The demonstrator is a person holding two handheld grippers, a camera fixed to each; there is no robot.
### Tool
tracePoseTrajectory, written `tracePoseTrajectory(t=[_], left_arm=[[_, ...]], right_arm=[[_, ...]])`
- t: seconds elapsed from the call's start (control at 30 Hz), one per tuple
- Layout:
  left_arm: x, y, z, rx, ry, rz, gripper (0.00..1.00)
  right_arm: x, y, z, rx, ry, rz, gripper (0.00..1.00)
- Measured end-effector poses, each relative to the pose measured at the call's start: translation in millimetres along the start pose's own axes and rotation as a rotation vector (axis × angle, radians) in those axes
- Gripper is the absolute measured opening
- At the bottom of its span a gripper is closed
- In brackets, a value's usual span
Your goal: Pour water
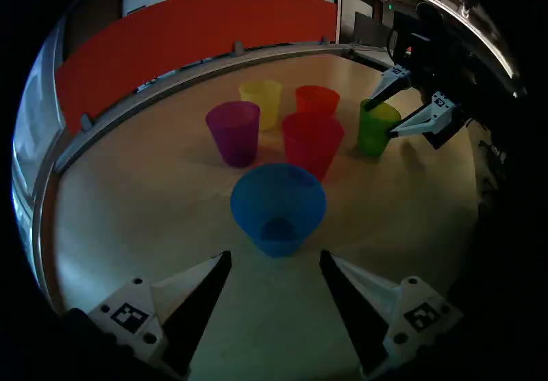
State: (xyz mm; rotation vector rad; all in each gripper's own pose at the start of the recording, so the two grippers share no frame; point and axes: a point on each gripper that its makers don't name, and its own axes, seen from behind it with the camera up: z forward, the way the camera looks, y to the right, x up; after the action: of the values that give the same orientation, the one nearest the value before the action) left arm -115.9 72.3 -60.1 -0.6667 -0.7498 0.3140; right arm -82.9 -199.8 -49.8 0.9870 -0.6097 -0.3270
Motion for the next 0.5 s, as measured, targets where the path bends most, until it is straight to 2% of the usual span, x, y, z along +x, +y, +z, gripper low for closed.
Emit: tracePoseTrajectory(t=[0.5], left_arm=[[-1.6, 2.5, -0.2, 0.007, 0.000, -0.002, 0.96]], right_arm=[[-3.0, -0.8, -1.7, -0.010, 0.002, 0.004, 0.93]])
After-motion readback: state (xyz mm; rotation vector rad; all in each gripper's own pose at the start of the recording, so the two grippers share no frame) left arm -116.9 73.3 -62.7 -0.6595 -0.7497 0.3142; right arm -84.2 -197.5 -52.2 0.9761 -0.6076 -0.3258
